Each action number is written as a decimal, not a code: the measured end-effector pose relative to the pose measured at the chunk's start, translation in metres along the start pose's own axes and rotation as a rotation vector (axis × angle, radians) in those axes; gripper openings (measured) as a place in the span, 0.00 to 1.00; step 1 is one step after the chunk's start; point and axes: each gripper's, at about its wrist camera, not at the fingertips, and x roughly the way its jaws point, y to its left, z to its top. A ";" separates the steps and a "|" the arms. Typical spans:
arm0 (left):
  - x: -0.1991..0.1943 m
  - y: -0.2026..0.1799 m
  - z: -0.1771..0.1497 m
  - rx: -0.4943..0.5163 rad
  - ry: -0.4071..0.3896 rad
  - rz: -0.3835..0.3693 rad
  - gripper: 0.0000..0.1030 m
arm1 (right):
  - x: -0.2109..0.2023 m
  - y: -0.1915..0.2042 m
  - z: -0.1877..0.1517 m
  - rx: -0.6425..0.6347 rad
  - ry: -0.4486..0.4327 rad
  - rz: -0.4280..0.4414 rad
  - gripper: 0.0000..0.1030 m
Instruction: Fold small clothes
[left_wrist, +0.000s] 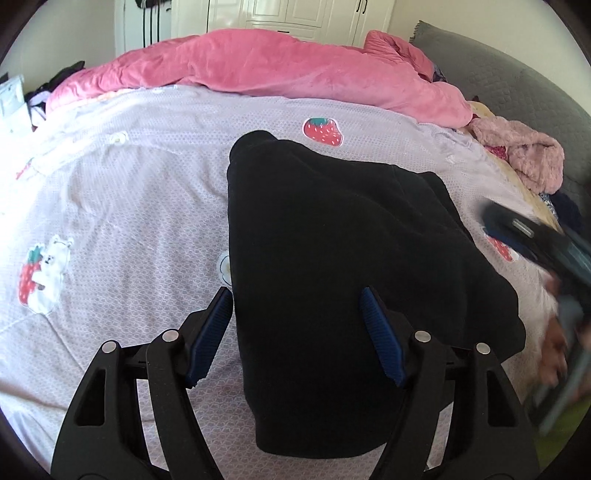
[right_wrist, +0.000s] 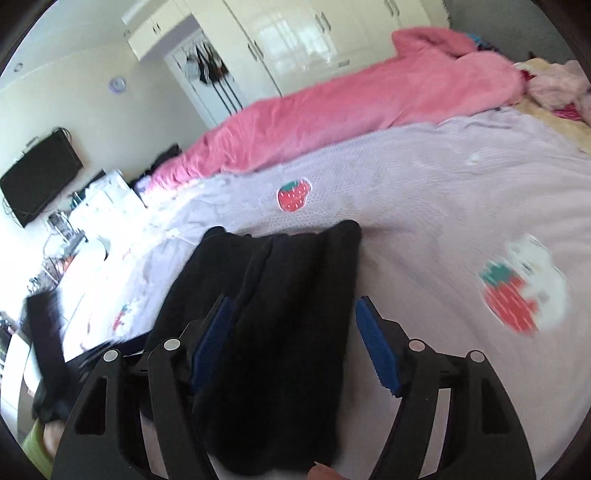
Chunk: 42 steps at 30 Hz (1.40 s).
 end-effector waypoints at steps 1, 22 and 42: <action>-0.001 -0.001 0.000 0.007 -0.004 0.005 0.62 | 0.014 -0.004 0.007 0.009 0.022 -0.023 0.67; -0.007 0.006 -0.003 -0.014 -0.013 -0.032 0.62 | 0.059 0.016 0.018 -0.189 0.052 -0.196 0.36; -0.032 0.009 -0.016 -0.005 -0.026 -0.043 0.62 | -0.025 0.044 -0.059 -0.218 0.055 -0.104 0.24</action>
